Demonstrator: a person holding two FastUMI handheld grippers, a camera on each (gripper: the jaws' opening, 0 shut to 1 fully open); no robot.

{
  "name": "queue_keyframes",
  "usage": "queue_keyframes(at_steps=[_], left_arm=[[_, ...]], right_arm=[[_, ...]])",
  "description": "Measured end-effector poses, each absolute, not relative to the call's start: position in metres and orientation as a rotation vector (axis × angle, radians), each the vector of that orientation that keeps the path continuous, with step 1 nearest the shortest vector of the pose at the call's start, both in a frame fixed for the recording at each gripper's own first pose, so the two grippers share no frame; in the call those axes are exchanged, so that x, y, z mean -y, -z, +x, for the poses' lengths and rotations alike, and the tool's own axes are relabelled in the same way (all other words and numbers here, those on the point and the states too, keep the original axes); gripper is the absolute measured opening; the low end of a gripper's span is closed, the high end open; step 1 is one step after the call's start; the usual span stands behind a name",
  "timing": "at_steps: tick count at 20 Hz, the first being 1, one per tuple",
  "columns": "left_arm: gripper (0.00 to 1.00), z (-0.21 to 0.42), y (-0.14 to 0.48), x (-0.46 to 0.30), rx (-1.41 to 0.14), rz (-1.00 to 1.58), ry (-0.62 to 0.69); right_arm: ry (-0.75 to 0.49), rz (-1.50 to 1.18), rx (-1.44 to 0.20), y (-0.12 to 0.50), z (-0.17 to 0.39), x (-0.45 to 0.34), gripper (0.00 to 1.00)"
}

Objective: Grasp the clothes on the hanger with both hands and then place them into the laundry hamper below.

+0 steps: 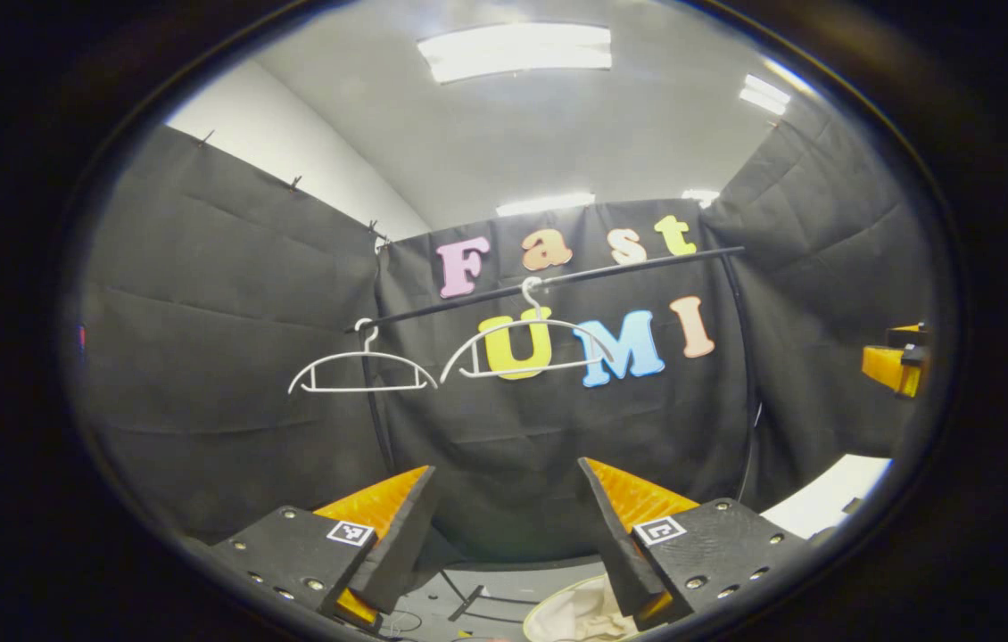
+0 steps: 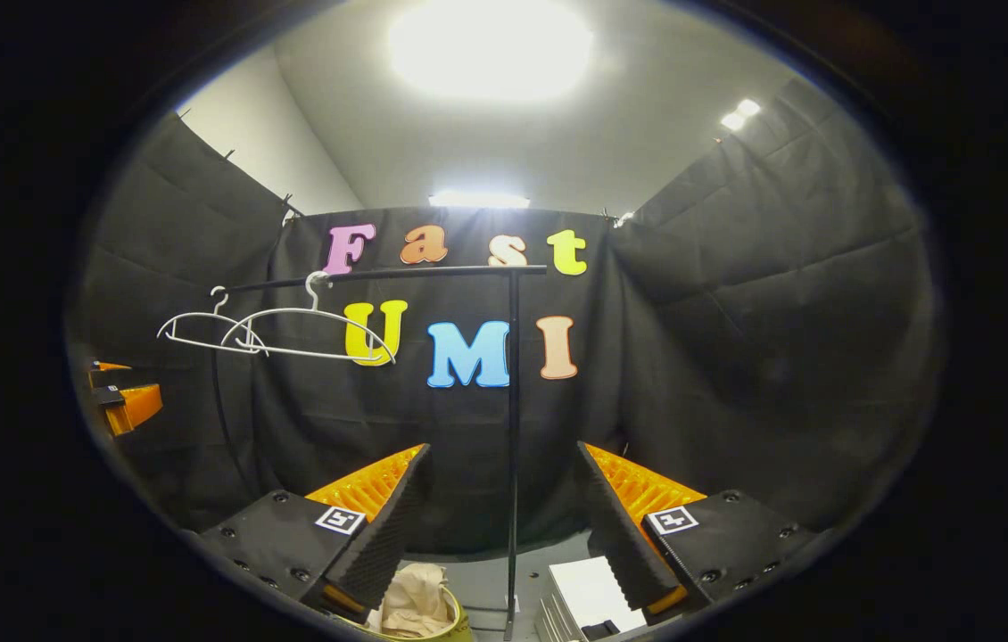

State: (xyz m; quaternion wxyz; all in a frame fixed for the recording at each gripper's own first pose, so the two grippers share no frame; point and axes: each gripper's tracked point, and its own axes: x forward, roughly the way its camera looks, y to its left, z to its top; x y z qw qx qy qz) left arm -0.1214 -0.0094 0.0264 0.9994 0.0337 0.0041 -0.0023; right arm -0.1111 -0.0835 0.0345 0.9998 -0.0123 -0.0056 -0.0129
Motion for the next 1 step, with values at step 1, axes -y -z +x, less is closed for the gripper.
queue_keyframes(at_steps=[1], left_arm=[[0.90,-0.1222,-0.0268,0.0094,-0.006,0.069,0.003]], right_arm=[[0.029,-0.024,0.015,-0.0353,-0.1115,0.0844,0.96]])
